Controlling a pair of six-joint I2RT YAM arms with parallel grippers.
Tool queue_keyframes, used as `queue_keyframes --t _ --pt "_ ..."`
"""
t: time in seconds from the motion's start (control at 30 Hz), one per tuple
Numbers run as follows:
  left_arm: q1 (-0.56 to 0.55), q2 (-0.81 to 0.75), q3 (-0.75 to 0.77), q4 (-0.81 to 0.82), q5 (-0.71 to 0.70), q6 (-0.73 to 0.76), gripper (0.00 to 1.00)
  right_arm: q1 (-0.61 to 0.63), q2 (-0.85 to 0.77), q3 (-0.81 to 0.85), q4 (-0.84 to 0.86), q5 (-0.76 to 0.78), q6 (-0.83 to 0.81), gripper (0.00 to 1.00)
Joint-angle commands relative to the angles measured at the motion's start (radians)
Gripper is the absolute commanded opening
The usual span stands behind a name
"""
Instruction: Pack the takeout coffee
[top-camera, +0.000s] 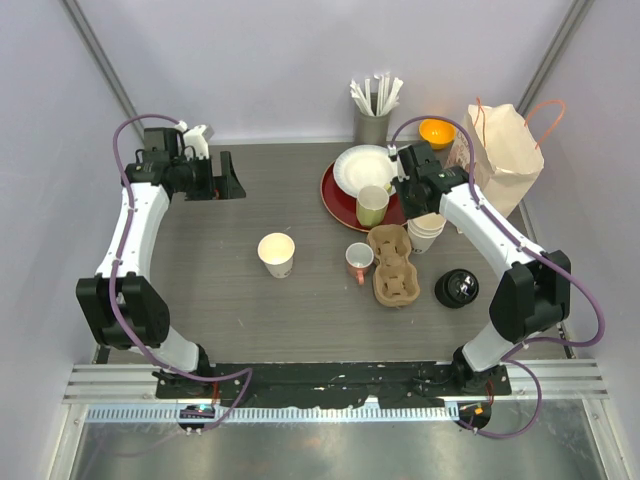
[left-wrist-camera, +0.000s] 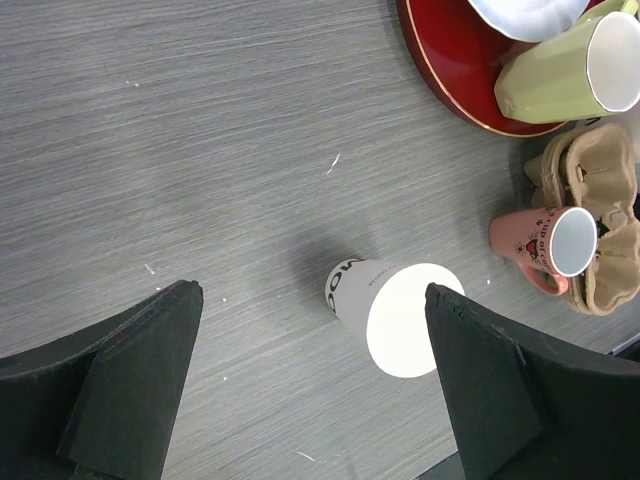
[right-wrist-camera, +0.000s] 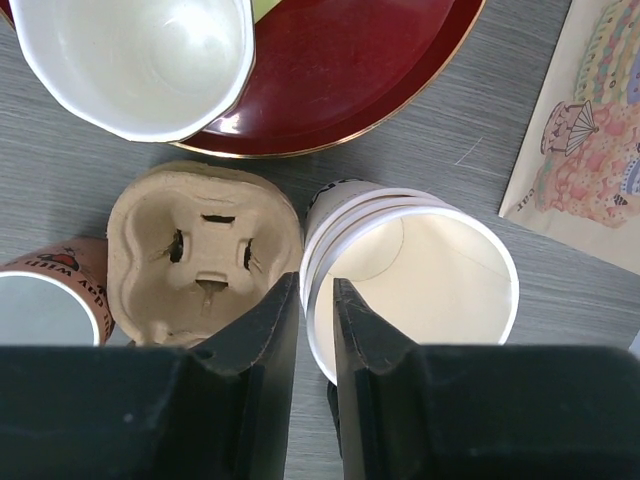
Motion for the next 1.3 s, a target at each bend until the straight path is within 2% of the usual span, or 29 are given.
queue_keyframes --t 0.0,0.17,0.2,0.23,0.27,0.43,0.63,0.8,0.97,1.07,1.17,1.27 --pt "0.005 0.003 0.019 0.018 0.012 0.002 0.98 -0.005 0.004 0.005 0.000 0.002 0.000 0.25" --pt "0.005 0.004 0.025 0.010 0.009 0.008 0.98 -0.003 0.015 0.004 -0.003 0.005 -0.003 0.22" --pt "0.005 0.003 0.025 0.010 0.009 0.009 0.98 -0.003 0.015 0.004 -0.004 0.005 -0.003 0.20" --pt "0.005 0.003 0.025 0.010 0.012 0.008 0.98 -0.003 0.014 0.004 -0.006 0.012 -0.003 0.12" --pt "0.006 0.004 0.027 0.010 0.014 0.008 0.98 -0.003 0.012 0.004 -0.004 0.013 -0.003 0.08" --pt "0.005 0.012 0.031 0.003 0.021 0.011 0.98 -0.003 -0.009 0.011 -0.009 0.019 0.000 0.01" --pt "0.006 0.018 0.037 -0.005 0.026 0.012 0.98 -0.003 -0.029 0.048 -0.057 0.027 -0.001 0.01" --pt "0.006 0.018 0.039 -0.004 0.033 0.016 0.98 -0.002 -0.049 0.068 -0.086 0.125 0.005 0.01" --pt "0.005 0.015 0.039 -0.007 0.034 0.020 0.98 -0.002 -0.078 0.061 -0.069 0.058 -0.015 0.01" --pt "0.005 0.012 0.037 -0.005 0.037 0.022 0.98 -0.002 -0.081 0.068 -0.072 0.140 -0.009 0.01" --pt "0.005 0.010 0.037 -0.005 0.040 0.022 0.98 -0.002 -0.081 0.074 -0.083 0.108 -0.016 0.01" --pt "0.005 0.009 0.037 -0.008 0.040 0.025 0.98 0.000 -0.106 0.085 -0.083 0.140 -0.006 0.01"
